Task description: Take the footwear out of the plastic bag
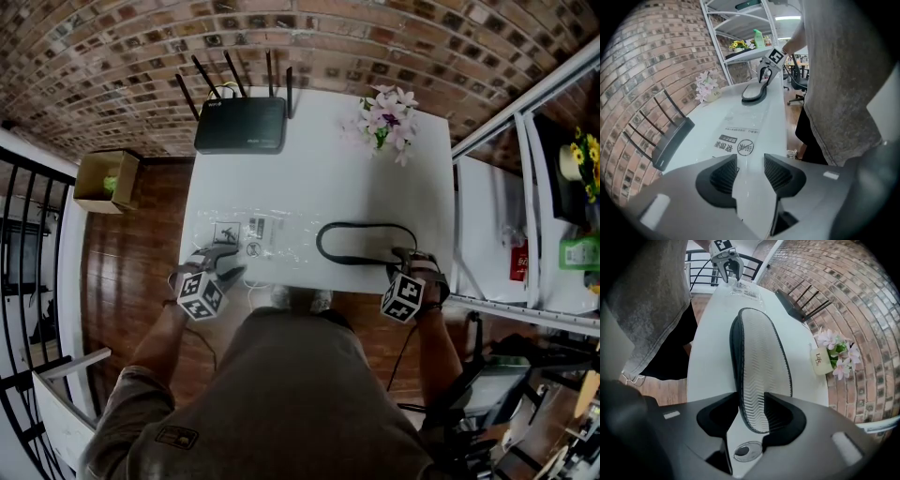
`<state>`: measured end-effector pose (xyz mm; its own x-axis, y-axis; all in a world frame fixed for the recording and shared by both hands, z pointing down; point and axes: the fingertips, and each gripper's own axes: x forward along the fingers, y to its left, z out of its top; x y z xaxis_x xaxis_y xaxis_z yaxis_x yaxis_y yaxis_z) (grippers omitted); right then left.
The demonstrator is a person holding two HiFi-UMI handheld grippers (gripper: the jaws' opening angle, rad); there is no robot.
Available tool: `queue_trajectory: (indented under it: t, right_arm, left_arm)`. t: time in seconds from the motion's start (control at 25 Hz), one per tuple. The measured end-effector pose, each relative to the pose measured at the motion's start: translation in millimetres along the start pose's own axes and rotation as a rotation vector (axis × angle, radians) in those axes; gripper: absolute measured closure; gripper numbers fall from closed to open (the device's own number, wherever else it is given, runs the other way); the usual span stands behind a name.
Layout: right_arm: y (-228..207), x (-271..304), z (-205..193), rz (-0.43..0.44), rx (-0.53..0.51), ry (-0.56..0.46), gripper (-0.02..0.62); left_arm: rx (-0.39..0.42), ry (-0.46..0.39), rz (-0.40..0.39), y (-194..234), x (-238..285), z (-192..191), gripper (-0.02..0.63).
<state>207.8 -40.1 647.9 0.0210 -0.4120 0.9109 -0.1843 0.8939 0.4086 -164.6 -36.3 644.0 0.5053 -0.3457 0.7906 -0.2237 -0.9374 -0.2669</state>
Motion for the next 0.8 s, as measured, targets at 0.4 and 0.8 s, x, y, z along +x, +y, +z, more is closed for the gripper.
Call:
queue_trajectory:
  t: [0.4, 0.8]
  right_arm:
    - [-8, -15, 16, -0.016, 0.160, -0.097, 0.356]
    - [-35, -71, 42, -0.083, 0.729, -0.388, 0.472]
  left_arm:
    - [-0.208, -0.240, 0.063, 16, -23, 40, 0.426]
    - [-0.606, -0.587, 0.080, 43, -41, 93, 0.580]
